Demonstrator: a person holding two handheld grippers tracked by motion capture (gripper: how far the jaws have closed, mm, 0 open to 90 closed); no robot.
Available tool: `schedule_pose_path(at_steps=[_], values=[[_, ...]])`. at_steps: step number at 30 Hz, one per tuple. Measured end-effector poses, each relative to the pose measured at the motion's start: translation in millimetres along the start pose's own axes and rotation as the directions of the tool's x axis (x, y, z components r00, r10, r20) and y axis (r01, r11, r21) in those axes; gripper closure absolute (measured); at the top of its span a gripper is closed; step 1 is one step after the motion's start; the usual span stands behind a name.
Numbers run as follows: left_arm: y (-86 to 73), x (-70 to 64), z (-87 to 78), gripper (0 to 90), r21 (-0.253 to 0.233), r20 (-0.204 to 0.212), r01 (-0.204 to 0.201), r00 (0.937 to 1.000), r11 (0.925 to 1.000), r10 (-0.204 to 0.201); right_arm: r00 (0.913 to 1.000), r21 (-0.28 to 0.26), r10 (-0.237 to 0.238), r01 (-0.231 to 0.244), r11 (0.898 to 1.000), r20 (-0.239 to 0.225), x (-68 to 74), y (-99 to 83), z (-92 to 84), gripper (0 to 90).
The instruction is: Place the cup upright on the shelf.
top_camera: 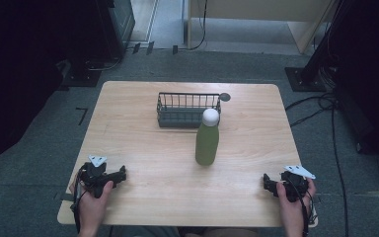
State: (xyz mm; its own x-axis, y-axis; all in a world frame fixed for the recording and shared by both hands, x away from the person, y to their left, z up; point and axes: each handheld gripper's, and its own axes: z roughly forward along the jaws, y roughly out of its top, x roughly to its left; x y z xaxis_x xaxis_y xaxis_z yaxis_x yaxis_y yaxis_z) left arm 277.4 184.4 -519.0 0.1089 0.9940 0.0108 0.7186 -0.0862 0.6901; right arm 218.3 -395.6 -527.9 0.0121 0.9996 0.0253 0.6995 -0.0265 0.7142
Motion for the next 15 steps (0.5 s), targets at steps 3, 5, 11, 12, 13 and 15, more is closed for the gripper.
schedule_pose_path(at_steps=[3,5,11,12,13,15], values=[[0.0,0.0,0.0,0.0,0.000,0.000,0.000,1.0000,1.0000,0.000,1.0000,0.001,0.000,0.000,1.000,0.000,0.0,0.0,0.0,0.0],[0.0,0.0,0.0,0.0,0.000,0.000,0.000,1.0000,1.0000,0.000,1.0000,0.001,0.000,0.000,1.000,0.000,0.0,0.1,0.0,0.0],[0.1,0.1,0.0,0.0,0.001,0.000,-0.001,1.0000,1.0000,0.001,1.0000,-0.002,0.004,-0.004,1.000,-0.006,-1.4,0.1,-0.3,0.0],[0.1,0.0,0.1,0.0,0.000,-0.001,-0.001,1.0000,1.0000,0.001,1.0000,-0.001,0.001,-0.001,1.000,-0.005,-2.1,0.1,-0.2,0.0],[0.1,0.1,0.0,0.0,0.000,0.000,-0.001,1.0000,1.0000,0.001,1.0000,0.000,0.006,-0.006,1.000,-0.001,-2.8,0.2,-0.2,0.0],[0.2,0.1,0.1,0.0,0.000,0.000,-0.001,1.0000,1.0000,0.001,0.9998,-0.007,0.011,-0.011,1.000,0.016,-4.5,0.3,-0.4,0.0]])
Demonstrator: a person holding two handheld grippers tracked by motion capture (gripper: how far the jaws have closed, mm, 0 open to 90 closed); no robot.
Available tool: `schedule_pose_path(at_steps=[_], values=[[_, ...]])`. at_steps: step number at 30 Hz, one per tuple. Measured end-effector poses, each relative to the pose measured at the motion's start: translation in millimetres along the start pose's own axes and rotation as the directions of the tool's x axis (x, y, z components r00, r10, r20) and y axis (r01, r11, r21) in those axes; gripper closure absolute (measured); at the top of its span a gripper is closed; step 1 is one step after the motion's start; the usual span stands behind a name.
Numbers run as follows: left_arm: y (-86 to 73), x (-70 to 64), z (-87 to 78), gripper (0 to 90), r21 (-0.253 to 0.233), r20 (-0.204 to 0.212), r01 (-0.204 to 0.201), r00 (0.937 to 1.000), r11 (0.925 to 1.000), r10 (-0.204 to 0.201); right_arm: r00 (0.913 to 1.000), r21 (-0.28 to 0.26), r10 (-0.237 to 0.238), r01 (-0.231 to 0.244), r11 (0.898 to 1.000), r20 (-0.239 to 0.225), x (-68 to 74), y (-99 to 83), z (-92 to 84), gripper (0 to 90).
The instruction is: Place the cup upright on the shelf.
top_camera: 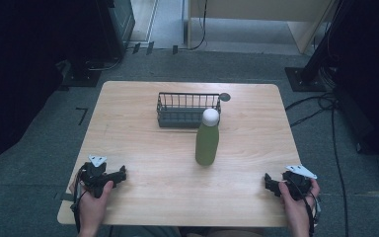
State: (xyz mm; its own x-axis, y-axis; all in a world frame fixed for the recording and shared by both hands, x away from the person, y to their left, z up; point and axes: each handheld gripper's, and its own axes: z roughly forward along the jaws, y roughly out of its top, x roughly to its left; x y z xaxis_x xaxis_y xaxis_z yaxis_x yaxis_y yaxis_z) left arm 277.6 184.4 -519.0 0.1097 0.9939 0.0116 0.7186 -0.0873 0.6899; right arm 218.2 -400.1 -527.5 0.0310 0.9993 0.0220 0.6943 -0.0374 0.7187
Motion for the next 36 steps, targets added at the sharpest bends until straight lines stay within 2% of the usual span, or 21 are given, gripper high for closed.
schedule_pose_path(at_steps=[3,8,16,23,24,25,27,33,36], values=[[-0.1,0.0,0.0,0.0,0.000,0.000,0.001,1.0000,1.0000,-0.001,1.0000,-0.002,-0.001,0.001,1.000,0.000,-0.1,2.2,-4.1,1.7],[0.0,0.0,0.0,0.0,0.000,0.000,0.000,1.0000,1.0000,0.000,0.9993,-0.034,-0.021,0.020,0.999,-0.029,6.7,13.7,-15.1,2.2],[0.0,0.0,0.0,0.0,0.000,0.000,0.000,1.0000,1.0000,0.000,0.9944,-0.058,-0.060,0.055,0.997,-0.087,27.6,35.1,-25.1,2.1],[0.0,0.0,0.0,0.0,0.000,0.000,0.000,1.0000,1.0000,0.000,0.9905,-0.088,-0.061,0.051,0.995,-0.123,43.9,49.0,-31.1,2.1],[0.0,0.0,0.0,0.0,0.000,0.000,0.000,1.0000,1.0000,0.000,0.9891,-0.091,-0.066,0.054,0.994,-0.132,47.3,51.2,-32.0,2.2],[0.0,0.0,0.0,0.0,0.000,0.000,0.000,1.0000,1.0000,0.000,0.9830,-0.093,-0.079,0.064,0.994,-0.166,53.3,55.0,-33.8,2.2],[0.0,0.0,0.0,0.0,0.000,0.000,0.000,1.0000,1.0000,0.000,0.9807,-0.093,-0.085,0.069,0.993,-0.176,55.7,56.3,-34.6,2.2],[-0.1,0.0,0.0,0.0,0.000,0.000,0.000,1.0000,1.0000,0.000,0.9699,-0.113,-0.126,0.104,0.988,-0.208,78.8,67.2,-38.3,2.2],[-0.1,0.0,0.0,0.0,0.000,-0.001,0.001,1.0000,1.0000,-0.001,0.9668,-0.120,-0.135,0.111,0.987,-0.217,84.1,69.2,-38.5,2.2]])
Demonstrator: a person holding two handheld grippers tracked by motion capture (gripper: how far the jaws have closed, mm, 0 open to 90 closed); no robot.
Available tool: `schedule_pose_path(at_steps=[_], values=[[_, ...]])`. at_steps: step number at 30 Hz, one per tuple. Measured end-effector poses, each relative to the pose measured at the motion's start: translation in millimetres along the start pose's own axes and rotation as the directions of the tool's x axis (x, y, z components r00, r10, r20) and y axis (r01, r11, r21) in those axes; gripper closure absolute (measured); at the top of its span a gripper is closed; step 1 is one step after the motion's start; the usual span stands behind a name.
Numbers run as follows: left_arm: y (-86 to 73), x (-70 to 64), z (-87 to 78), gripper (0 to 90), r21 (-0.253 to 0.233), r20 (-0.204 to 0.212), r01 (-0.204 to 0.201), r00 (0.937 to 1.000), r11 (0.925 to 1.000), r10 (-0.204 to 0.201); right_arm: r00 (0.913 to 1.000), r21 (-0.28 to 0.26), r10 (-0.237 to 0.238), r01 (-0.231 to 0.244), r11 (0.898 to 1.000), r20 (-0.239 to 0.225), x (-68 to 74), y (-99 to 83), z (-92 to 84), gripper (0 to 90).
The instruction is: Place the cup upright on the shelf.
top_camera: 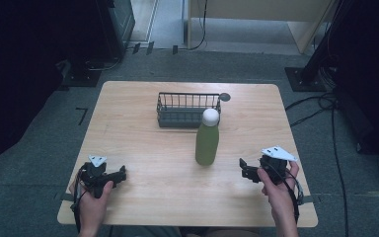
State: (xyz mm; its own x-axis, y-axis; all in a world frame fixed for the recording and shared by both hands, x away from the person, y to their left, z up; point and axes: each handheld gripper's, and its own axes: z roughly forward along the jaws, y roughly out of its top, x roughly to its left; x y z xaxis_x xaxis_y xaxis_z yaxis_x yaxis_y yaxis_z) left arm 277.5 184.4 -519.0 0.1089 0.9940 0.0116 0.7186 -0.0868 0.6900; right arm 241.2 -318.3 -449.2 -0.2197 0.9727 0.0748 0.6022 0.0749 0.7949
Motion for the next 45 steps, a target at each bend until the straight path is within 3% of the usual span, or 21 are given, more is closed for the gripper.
schedule_pose_path(at_steps=[22,27,35,40,45], values=[[0.0,0.0,0.0,0.0,0.000,0.000,0.000,1.0000,1.0000,0.000,0.9924,-0.058,-0.043,0.036,0.998,-0.115,52.2,16.1,18.0,2.4],[0.0,0.0,0.0,0.0,0.000,0.000,0.000,1.0000,1.0000,0.000,0.9871,-0.092,-0.074,0.061,0.994,-0.142,67.6,18.5,21.5,8.9],[0.0,0.0,0.0,0.0,0.000,0.000,0.000,1.0000,1.0000,0.000,0.9815,-0.095,-0.069,0.052,0.994,-0.179,79.3,22.0,26.6,8.6],[0.0,0.0,0.0,0.0,0.000,0.000,0.000,1.0000,1.0000,0.000,0.9838,-0.101,-0.055,0.038,0.994,-0.171,85.1,25.0,31.7,7.5],[0.0,0.0,0.0,0.0,0.000,0.000,0.000,1.0000,1.0000,0.000,0.9780,-0.109,-0.063,0.041,0.993,-0.199,94.6,29.8,36.5,7.3]])
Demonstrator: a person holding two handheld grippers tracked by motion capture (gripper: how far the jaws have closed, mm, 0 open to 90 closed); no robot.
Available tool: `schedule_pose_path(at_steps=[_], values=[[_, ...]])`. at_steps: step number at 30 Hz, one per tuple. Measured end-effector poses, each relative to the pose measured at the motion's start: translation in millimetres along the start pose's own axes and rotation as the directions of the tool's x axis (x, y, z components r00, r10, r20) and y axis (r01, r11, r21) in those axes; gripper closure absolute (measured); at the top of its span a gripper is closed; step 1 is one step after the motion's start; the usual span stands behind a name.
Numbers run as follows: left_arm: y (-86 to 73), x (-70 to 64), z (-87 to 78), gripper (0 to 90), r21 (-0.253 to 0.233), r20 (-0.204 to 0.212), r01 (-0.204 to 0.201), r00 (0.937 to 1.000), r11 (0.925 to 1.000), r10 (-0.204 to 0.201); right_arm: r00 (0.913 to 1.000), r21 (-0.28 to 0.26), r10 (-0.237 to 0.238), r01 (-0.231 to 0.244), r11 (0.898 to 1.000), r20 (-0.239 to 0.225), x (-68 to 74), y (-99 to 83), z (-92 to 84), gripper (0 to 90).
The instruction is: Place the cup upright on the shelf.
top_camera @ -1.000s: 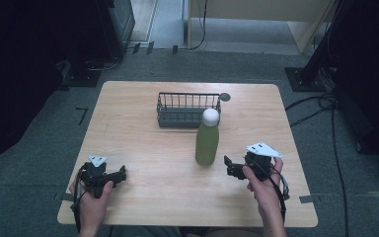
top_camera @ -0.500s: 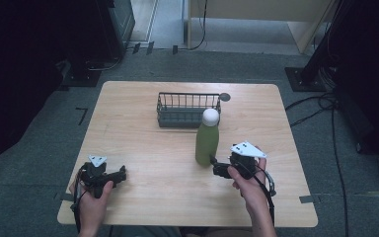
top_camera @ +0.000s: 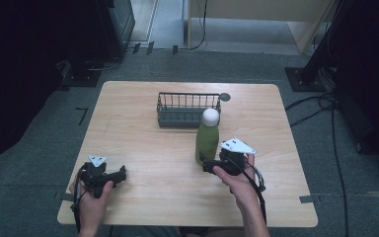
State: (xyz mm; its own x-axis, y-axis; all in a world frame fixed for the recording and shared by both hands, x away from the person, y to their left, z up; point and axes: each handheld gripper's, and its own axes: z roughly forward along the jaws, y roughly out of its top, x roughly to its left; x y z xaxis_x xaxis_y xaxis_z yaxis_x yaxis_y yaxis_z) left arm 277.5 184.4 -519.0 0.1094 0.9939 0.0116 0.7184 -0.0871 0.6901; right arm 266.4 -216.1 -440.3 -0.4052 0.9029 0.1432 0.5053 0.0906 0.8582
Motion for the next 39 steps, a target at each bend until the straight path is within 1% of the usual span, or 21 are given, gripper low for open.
schedule_pose_path(at_steps=[4,5,9,10,12,13,14,18,24,27,29,32,35,39], values=[[0.0,0.0,0.0,0.0,0.000,0.000,0.000,1.0000,1.0000,0.000,0.9999,0.003,0.000,0.000,1.000,0.013,3.4,3.2,9.4,7.2],[0.0,0.0,0.0,0.0,0.000,0.000,0.000,1.0000,1.0000,0.000,0.9999,0.003,0.000,0.000,1.000,0.013,3.4,3.2,9.4,7.2],[0.0,0.0,0.0,0.0,0.000,0.000,-0.001,1.0000,1.0000,0.001,0.9992,0.011,-0.005,0.004,1.000,0.039,4.2,5.2,17.6,7.3],[0.0,0.0,0.0,0.0,0.000,0.000,0.000,1.0000,1.0000,0.000,0.9988,0.006,-0.007,0.006,1.000,0.048,4.6,7.5,21.1,7.9],[0.0,0.1,0.0,0.0,0.000,0.000,-0.001,1.0000,1.0000,0.001,0.9986,0.004,-0.008,0.007,1.000,0.052,4.7,8.6,22.0,8.2],[0.0,0.1,0.0,0.0,0.000,0.000,-0.002,1.0000,1.0000,0.002,0.9982,-0.009,-0.011,0.011,1.000,0.059,4.4,11.0,23.9,9.9],[0.0,0.0,0.0,0.0,0.000,0.000,0.000,1.0000,1.0000,0.000,0.9982,-0.019,-0.009,0.011,1.000,0.060,4.1,12.9,25.2,11.3],[0.0,0.0,0.0,0.0,0.000,0.000,0.000,1.0000,1.0000,0.000,0.9983,-0.026,-0.012,0.013,1.000,0.057,4.5,14.3,28.2,13.1],[0.0,0.0,0.0,0.0,0.000,0.000,0.000,1.0000,1.0000,0.000,0.9980,-0.004,-0.015,0.015,1.000,0.062,5.1,13.6,36.9,14.1],[0.0,0.0,0.0,0.0,0.000,0.000,0.000,1.0000,1.0000,0.000,0.9984,0.000,-0.004,0.004,1.000,0.057,4.3,12.9,39.6,14.6],[0.0,0.0,0.0,0.0,0.000,0.000,0.000,1.0000,1.0000,0.000,0.9980,-0.001,-0.008,0.009,1.000,0.063,5.0,13.0,40.6,14.5],[0.0,0.1,0.0,0.0,0.000,0.000,-0.001,1.0000,1.0000,0.001,0.9985,-0.004,-0.010,0.010,1.000,0.053,5.6,13.2,41.5,17.4],[0.0,0.1,0.0,0.0,0.000,0.000,-0.001,1.0000,1.0000,0.001,0.9976,-0.010,-0.027,0.028,1.000,0.064,7.3,13.1,40.9,18.6],[0.0,0.0,0.0,0.0,0.000,0.000,0.000,1.0000,1.0000,0.000,0.9971,-0.013,-0.030,0.031,0.999,0.070,7.9,13.2,40.3,19.1]])
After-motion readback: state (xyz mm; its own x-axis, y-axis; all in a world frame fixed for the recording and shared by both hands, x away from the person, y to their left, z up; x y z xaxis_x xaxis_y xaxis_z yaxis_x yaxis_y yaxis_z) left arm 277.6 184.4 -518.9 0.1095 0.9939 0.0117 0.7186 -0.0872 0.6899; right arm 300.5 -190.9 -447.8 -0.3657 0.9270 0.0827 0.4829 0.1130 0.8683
